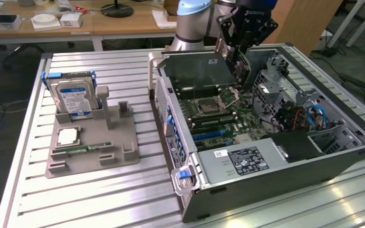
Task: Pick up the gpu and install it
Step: 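Pick up the gpu and move the gpu toward the slot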
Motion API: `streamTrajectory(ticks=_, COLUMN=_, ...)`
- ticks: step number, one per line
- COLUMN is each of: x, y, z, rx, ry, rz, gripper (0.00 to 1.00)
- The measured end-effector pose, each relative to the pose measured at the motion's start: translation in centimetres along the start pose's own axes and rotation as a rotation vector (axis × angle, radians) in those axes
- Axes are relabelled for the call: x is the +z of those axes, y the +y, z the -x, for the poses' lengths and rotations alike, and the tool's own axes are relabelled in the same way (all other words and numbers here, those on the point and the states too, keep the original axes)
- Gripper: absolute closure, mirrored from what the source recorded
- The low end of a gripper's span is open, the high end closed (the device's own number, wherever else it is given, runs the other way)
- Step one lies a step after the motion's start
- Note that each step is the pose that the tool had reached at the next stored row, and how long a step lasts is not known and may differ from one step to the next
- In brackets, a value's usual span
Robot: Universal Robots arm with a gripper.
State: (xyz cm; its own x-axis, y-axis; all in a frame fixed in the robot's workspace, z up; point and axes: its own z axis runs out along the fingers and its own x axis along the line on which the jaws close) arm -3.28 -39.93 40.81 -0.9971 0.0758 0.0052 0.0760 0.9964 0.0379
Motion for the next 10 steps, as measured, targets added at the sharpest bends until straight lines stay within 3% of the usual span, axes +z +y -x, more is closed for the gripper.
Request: streamTrajectory(ticks=10, x=0.01, y=0.15, z=1.9, rx=0.000, ry=0.0000, rz=0.0000, gripper=0.74)
